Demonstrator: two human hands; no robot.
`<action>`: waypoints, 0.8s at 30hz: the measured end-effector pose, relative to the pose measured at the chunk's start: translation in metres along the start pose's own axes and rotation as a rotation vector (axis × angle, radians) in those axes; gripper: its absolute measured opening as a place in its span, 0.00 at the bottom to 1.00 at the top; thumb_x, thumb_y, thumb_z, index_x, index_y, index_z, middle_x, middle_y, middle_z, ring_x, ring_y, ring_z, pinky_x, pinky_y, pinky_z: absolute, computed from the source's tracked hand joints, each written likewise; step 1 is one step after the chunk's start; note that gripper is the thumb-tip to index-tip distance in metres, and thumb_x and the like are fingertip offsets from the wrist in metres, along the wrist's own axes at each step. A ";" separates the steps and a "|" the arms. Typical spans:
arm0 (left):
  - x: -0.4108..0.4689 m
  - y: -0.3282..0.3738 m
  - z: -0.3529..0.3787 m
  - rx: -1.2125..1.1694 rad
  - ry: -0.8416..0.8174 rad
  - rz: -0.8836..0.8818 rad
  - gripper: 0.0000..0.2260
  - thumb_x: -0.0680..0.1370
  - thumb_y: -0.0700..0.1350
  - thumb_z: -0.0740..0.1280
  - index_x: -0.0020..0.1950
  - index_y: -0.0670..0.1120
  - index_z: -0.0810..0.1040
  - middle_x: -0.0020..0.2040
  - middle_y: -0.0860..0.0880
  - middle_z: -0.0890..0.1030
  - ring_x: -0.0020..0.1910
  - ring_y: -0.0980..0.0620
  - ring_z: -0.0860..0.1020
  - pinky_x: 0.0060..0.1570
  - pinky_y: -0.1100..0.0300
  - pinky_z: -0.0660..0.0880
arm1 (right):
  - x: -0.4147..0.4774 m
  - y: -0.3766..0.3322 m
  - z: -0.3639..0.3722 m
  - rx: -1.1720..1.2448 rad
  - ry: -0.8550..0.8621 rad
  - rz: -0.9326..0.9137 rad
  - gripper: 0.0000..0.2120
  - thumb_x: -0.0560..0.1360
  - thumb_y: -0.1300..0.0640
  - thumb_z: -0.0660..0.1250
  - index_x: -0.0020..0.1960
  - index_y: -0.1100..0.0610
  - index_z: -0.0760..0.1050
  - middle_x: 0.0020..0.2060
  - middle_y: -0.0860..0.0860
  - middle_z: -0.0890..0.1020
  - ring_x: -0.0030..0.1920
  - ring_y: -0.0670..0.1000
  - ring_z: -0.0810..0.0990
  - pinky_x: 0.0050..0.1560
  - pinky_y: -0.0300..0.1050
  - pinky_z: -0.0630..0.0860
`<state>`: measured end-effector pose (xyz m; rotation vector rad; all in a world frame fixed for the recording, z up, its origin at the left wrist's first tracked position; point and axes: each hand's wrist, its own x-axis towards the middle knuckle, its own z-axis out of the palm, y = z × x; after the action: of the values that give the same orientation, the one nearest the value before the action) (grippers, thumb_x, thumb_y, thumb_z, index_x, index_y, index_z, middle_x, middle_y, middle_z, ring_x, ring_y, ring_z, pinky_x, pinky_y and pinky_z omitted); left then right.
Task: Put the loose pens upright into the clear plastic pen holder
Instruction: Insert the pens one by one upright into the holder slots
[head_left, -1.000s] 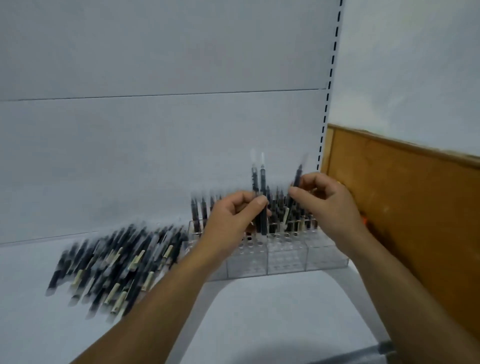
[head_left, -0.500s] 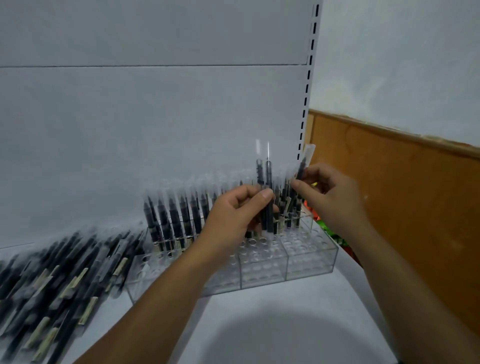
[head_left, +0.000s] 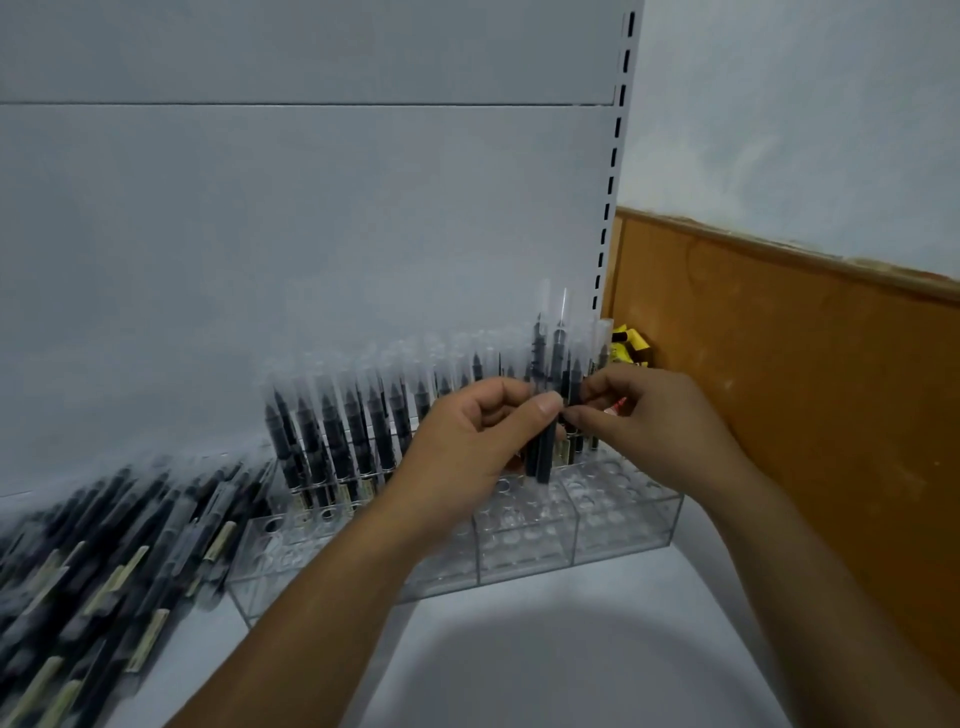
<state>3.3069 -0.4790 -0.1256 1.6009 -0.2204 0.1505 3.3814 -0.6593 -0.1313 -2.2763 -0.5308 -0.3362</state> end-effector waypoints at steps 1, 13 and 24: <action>0.000 0.000 0.000 -0.004 0.001 0.001 0.05 0.77 0.48 0.69 0.46 0.48 0.82 0.41 0.49 0.85 0.39 0.56 0.82 0.39 0.65 0.78 | -0.003 0.002 -0.002 0.027 0.027 0.003 0.04 0.72 0.47 0.73 0.45 0.45 0.80 0.36 0.40 0.81 0.37 0.39 0.77 0.37 0.39 0.72; -0.001 0.004 0.002 0.027 -0.042 -0.007 0.05 0.76 0.46 0.71 0.48 0.46 0.83 0.37 0.52 0.84 0.37 0.59 0.81 0.37 0.69 0.75 | -0.014 -0.020 -0.005 0.620 0.022 -0.150 0.10 0.72 0.50 0.70 0.46 0.57 0.81 0.32 0.47 0.79 0.33 0.45 0.75 0.33 0.37 0.72; 0.000 0.002 0.002 -0.032 0.011 -0.040 0.08 0.76 0.45 0.70 0.52 0.43 0.83 0.38 0.50 0.84 0.36 0.57 0.80 0.35 0.65 0.78 | -0.007 -0.001 -0.021 0.558 0.494 -0.092 0.06 0.78 0.56 0.68 0.44 0.46 0.78 0.35 0.46 0.80 0.32 0.53 0.74 0.30 0.48 0.73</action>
<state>3.3066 -0.4809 -0.1235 1.5710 -0.1816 0.1243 3.3736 -0.6758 -0.1191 -1.5610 -0.4051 -0.6793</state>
